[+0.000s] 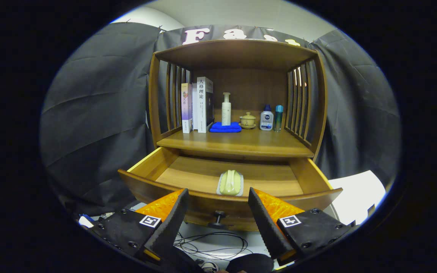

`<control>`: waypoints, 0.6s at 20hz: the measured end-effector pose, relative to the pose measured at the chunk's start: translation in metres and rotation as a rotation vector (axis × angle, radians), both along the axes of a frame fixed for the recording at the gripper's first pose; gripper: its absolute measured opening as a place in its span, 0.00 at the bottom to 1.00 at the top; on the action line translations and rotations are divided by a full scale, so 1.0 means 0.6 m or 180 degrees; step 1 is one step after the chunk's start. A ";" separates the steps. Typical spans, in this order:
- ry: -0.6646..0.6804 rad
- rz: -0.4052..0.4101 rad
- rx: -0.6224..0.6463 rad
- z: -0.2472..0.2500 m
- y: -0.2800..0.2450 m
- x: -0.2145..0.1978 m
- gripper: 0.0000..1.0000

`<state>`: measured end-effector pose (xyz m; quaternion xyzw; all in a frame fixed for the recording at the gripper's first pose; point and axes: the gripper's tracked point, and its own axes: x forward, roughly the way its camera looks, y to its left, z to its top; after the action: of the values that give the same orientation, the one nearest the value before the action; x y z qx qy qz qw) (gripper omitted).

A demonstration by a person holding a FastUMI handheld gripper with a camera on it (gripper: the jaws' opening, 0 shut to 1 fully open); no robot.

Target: Pull open the drawer, take out the items inside it, and place them on the countertop above the cabinet.

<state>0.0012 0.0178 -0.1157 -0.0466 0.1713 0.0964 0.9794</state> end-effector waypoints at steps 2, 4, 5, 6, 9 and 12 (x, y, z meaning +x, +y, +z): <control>0.0226 -0.0084 0.0082 -0.005 0.001 0.021 0.98; 0.0450 -0.0063 0.0206 -0.015 0.016 0.051 0.98; 0.0553 -0.0075 0.0233 -0.024 0.015 0.066 0.98; 0.0639 -0.0105 0.0237 -0.029 0.013 0.082 0.98; 0.0881 -0.0114 0.0193 -0.041 0.014 0.134 0.98; 0.1009 -0.0137 0.0190 -0.043 0.017 0.191 0.97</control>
<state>0.1159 0.0278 -0.1417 0.0020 0.3217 0.0866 0.9429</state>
